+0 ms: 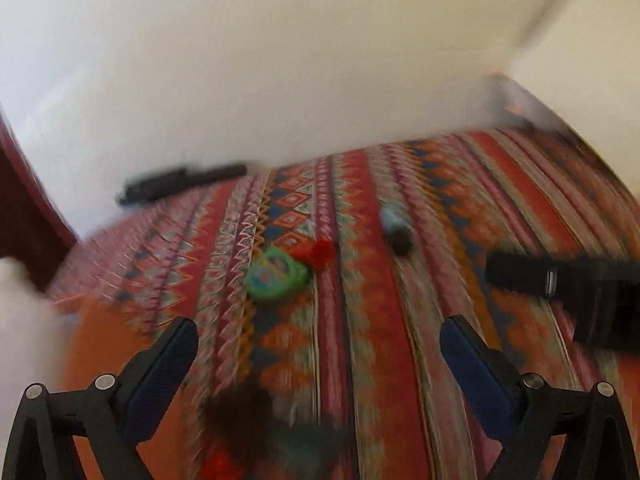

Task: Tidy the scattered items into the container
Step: 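Grasp the green tape measure with left gripper while right gripper grasps small bottle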

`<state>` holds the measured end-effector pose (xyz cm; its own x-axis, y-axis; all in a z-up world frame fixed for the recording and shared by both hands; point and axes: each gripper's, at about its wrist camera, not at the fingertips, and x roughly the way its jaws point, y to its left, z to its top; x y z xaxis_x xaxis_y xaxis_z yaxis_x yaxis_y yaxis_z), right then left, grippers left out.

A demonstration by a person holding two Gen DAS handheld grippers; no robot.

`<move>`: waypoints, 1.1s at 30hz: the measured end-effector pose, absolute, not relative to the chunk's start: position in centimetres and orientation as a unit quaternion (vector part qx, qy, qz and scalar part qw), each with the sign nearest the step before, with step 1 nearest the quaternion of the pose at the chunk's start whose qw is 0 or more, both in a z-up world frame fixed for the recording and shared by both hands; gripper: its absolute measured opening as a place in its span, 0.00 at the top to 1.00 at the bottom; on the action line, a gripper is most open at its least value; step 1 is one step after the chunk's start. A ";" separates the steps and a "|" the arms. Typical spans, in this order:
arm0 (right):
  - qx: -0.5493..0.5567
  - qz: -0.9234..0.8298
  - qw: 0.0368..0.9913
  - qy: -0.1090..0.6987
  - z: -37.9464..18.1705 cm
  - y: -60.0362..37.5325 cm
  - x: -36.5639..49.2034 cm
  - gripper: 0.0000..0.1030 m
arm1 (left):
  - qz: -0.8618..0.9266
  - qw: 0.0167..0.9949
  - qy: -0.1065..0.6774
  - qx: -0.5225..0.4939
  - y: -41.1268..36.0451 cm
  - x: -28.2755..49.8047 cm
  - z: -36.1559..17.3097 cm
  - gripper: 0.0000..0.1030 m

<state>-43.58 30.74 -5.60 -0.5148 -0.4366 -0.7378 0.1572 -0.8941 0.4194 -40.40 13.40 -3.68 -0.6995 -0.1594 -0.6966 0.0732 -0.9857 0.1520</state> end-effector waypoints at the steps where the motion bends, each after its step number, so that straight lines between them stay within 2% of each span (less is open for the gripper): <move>1: 0.473 -0.854 0.166 -0.138 -6.5 29.7 -45.7 0.16 | -0.913 0.069 -0.046 0.400 12.7 -42.7 -4.3 0.06; 8: 0.531 -0.832 0.128 -0.093 -13.5 23.4 -56.4 0.15 | -0.873 0.109 -0.062 0.471 9.7 -53.0 -11.4 0.09; 9: 0.522 -0.841 0.121 -0.073 -13.7 23.0 -56.7 0.23 | -0.871 0.109 -0.057 0.476 9.7 -53.6 -12.3 0.08; 10: 0.507 -0.853 0.119 -0.041 -13.5 22.2 -56.5 0.40 | -0.869 0.102 -0.051 0.482 9.8 -54.1 -13.3 0.07; 11: 0.500 -0.857 0.123 -0.015 -13.5 21.7 -56.3 0.74 | -0.874 0.092 -0.049 0.475 10.0 -54.5 -14.1 0.07; 12: 0.496 -0.858 0.132 -0.009 -13.5 21.8 -56.2 0.74 | -0.883 0.085 -0.052 0.459 10.2 -54.6 -14.4 0.09; 13: 0.495 -0.856 0.143 -0.026 -13.5 22.5 -56.1 0.75 | -0.887 0.077 -0.049 0.453 10.3 -54.7 -14.3 0.19; 15: 0.496 -0.852 0.158 -0.062 -13.3 24.5 -55.6 0.75 | -0.890 0.061 -0.046 0.450 11.2 -53.9 -13.6 0.54; 16: 0.497 -0.851 0.157 -0.064 -13.3 25.4 -54.9 0.75 | -0.888 0.059 -0.054 0.452 12.0 -53.2 -13.3 0.61; 17: 0.499 -0.850 0.155 -0.063 -13.2 26.1 -54.1 0.75 | -0.886 0.059 -0.062 0.456 12.8 -52.2 -13.1 0.64; 20: 0.515 -0.840 0.155 -0.074 -13.3 28.8 -49.9 0.75 | -0.883 0.049 -0.058 0.464 14.0 -47.1 -12.8 0.65; 26: 0.529 -0.828 0.158 -0.102 -12.7 32.5 -35.7 0.75 | -0.890 0.003 -0.056 0.452 17.2 -32.0 -11.2 0.65; 28: 0.542 -0.823 0.155 -0.076 -12.3 32.7 -31.5 0.75 | -0.897 -0.015 -0.052 0.439 17.8 -26.8 -10.2 0.67; 29: 0.539 -0.825 0.157 -0.066 -11.6 32.9 -29.1 0.75 | -0.899 -0.027 -0.043 0.434 17.8 -24.1 -9.5 0.98; 33: 0.526 -0.830 0.173 -0.069 -8.9 33.9 -21.2 0.75 | -0.905 -0.066 -0.010 0.421 16.7 -15.4 -8.3 0.96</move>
<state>-21.18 33.89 -8.88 -0.3867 -0.3589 -0.8495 0.2142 -0.9309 0.2958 -15.36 16.72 -8.31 -0.6369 0.1113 -0.7628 -0.1284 -0.9910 -0.0373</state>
